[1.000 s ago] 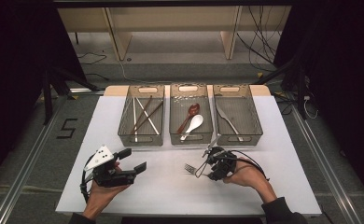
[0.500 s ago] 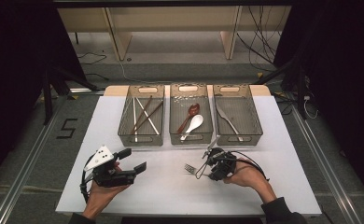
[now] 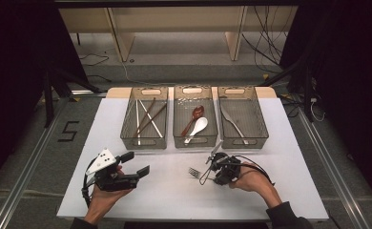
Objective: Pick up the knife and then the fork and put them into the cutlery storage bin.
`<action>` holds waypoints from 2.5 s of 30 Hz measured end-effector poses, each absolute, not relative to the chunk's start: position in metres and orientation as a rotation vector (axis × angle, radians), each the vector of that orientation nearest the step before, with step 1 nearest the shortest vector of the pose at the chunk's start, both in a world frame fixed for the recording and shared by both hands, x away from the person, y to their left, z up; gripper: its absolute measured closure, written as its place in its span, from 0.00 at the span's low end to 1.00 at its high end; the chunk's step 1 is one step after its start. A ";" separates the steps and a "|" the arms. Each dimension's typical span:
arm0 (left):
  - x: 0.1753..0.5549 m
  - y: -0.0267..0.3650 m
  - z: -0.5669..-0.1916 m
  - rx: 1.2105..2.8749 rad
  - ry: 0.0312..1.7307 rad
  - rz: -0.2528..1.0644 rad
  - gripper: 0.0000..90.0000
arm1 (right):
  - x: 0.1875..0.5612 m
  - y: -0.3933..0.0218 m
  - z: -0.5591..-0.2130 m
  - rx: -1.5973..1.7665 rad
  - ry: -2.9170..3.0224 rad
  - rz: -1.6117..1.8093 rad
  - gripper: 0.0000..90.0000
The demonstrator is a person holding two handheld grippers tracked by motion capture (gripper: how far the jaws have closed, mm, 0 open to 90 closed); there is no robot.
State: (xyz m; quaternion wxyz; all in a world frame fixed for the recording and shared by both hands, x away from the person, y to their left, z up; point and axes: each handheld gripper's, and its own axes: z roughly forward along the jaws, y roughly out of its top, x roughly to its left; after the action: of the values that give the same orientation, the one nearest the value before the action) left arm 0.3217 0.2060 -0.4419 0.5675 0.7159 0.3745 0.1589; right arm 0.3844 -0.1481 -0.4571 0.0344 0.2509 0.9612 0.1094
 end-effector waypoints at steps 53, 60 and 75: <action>0.321 0.206 -0.442 1.679 0.878 0.381 0.18 | 0.386 -0.159 -0.425 0.860 2.932 0.486 0.94; 0.322 0.206 -0.442 1.678 0.882 0.382 0.18 | 0.390 -0.169 -0.413 0.889 2.896 0.563 0.94; 0.322 0.207 -0.442 1.676 0.884 0.383 0.18 | 0.403 -0.187 -0.387 0.975 2.793 0.714 0.94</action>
State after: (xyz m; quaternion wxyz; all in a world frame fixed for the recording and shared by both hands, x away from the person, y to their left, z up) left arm 0.3221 0.2069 -0.4422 0.5680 0.7134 0.3765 0.1631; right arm 0.4032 -0.1866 -0.3865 0.0491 0.3200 0.9166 0.2344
